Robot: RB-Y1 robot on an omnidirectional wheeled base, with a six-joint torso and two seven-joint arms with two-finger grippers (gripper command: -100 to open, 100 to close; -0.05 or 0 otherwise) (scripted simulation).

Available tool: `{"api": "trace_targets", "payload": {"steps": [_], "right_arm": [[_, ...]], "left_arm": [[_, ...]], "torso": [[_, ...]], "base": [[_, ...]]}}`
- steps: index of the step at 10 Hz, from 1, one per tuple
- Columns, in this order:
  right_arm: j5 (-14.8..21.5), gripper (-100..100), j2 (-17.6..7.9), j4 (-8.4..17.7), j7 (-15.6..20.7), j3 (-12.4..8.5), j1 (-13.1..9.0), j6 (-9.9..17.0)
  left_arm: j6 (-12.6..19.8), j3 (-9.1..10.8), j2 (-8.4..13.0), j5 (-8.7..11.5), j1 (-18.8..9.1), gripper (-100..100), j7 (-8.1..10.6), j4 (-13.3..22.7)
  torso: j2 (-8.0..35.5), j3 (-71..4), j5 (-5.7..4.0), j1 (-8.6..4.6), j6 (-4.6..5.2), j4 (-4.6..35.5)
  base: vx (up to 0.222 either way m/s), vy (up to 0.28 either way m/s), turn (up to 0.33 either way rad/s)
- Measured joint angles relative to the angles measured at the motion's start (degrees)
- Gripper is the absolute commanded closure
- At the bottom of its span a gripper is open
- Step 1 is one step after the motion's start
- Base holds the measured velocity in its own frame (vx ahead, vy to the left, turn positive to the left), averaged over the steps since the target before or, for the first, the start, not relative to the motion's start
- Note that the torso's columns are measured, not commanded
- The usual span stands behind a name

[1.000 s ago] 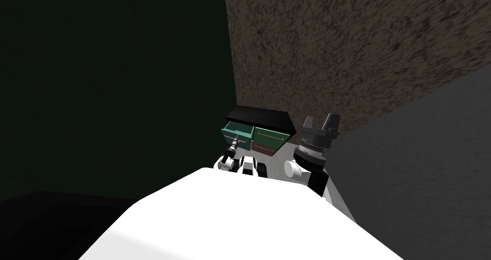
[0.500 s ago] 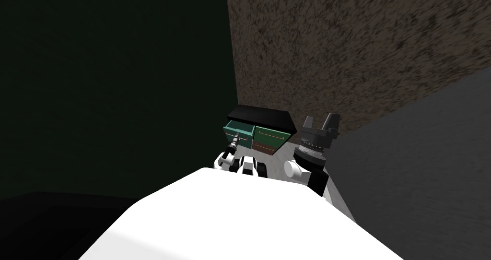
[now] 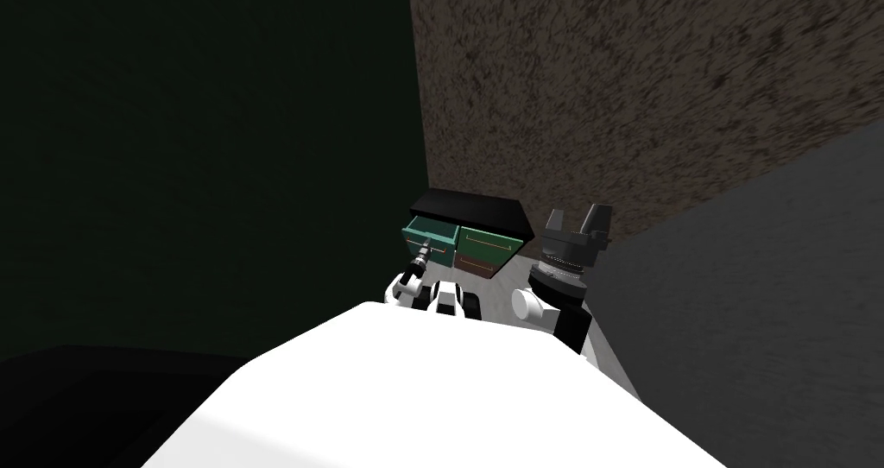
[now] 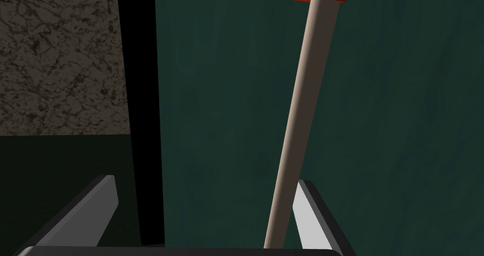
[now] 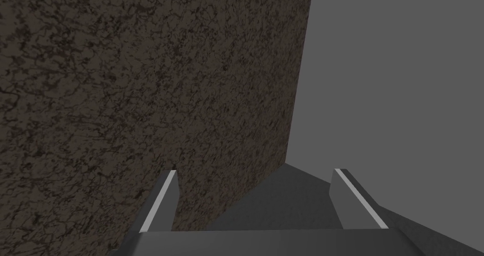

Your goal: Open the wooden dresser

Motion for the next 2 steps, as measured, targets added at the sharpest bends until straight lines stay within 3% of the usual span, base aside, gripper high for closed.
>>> {"api": "trace_targets", "payload": {"steps": [2], "right_arm": [[0.0, 0, 0.0, 0.0, 0.0, 0.0, 0.0, 0.0]], "left_arm": [[0.0, 0.00, 0.0, 0.0, 0.0, 0, 0.00, 0.0]], "torso": [[0.0, 0.0, 0.01, 0.01, 0.00, 0.0]], "base": [[0.000, 0.000, 0.000]]}}
